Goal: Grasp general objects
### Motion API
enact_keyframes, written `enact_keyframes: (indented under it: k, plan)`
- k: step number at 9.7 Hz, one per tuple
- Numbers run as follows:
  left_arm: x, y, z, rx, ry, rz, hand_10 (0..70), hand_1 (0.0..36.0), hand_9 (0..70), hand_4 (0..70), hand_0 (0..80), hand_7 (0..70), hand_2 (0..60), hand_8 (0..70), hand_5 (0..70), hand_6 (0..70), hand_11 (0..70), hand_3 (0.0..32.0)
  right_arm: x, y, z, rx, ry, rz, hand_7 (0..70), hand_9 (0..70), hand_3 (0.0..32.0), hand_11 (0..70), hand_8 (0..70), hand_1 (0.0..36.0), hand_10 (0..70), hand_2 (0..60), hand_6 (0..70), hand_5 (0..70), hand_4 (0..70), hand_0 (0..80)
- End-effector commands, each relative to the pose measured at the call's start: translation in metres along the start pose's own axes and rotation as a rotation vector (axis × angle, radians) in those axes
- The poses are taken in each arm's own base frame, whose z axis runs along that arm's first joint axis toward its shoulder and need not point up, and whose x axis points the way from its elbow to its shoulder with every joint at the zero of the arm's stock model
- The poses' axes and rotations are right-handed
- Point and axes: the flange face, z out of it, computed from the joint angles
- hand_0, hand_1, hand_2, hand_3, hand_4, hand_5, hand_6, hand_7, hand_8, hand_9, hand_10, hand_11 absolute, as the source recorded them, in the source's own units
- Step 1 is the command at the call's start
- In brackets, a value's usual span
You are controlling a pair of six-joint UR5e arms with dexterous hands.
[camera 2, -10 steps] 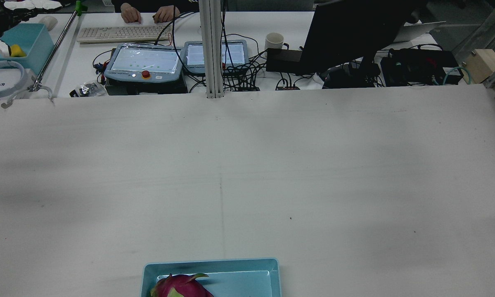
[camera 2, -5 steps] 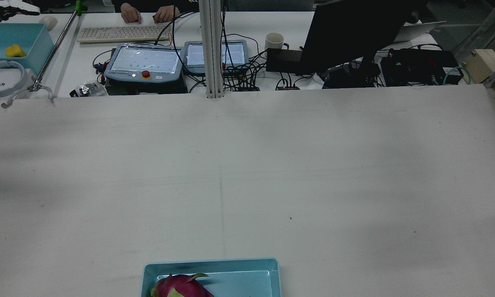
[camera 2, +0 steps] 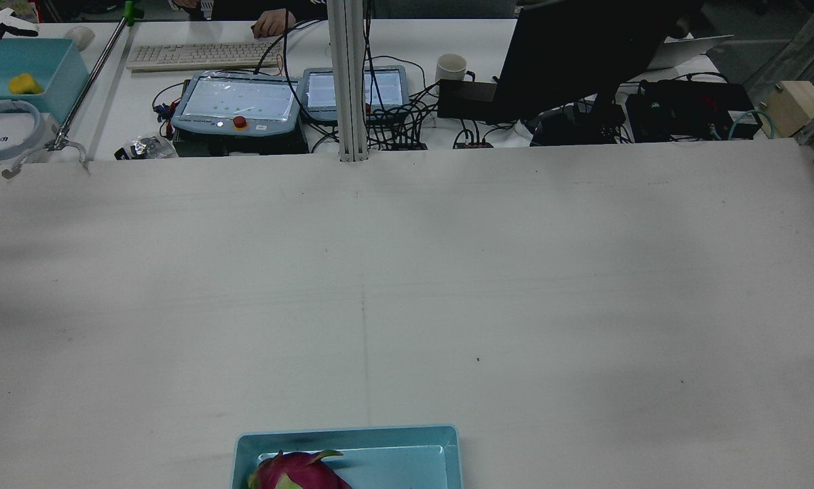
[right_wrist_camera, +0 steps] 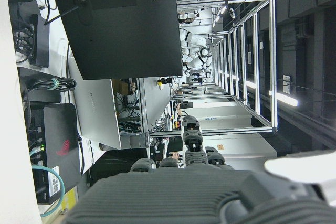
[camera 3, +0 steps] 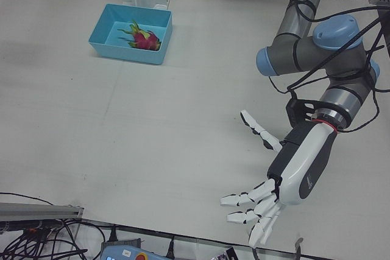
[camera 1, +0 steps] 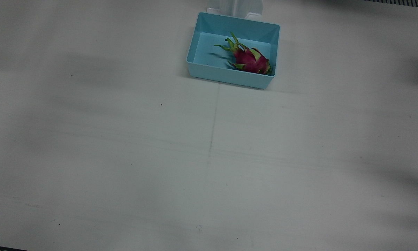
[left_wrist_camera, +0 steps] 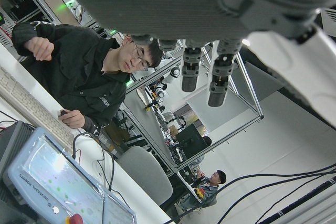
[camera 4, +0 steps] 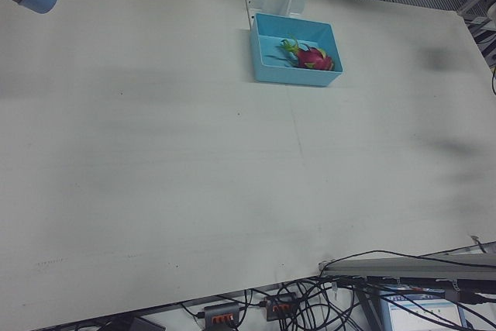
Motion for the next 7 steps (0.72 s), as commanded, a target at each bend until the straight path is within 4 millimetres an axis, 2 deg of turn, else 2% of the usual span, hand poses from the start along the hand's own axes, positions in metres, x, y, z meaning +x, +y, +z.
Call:
enact_keyframes:
  k: [1,4,7]
  plan:
    - [-0.0086,-0.0165,-0.0198,0.083,0.019,-0.016,2.4,12.4,3.9,14.3,50.9,26.8,0.0,1.3,16.9,11.9,4.7,0.0,0.0003,-0.0002,-0.0001,0.0,0.001,0.0,0.0,0.0,0.0,0.0,0.0,0.0,0.0,0.0,0.0,0.0,0.0,0.0]
    - [-0.0132,-0.0221,-0.0276,0.094,0.031,-0.028,5.6,15.3,4.0,5.3,52.7,27.0,0.0,1.6,14.3,13.0,9.8,0.0,0.0005,0.0005,0.0,-0.001,0.002,0.0,0.0,0.0,0.0,0.0,0.0,0.0,0.0,0.0,0.0,0.0,0.0,0.0]
    - [-0.0151,-0.0257,-0.0289,0.096,0.037,-0.03,6.5,15.4,4.1,4.7,52.4,27.8,0.0,1.8,13.8,14.2,11.2,0.0,0.0003,-0.0002,-0.0001,0.0,0.001,0.0,0.0,0.0,0.0,0.0,0.0,0.0,0.0,0.0,0.0,0.0,0.0,0.0]
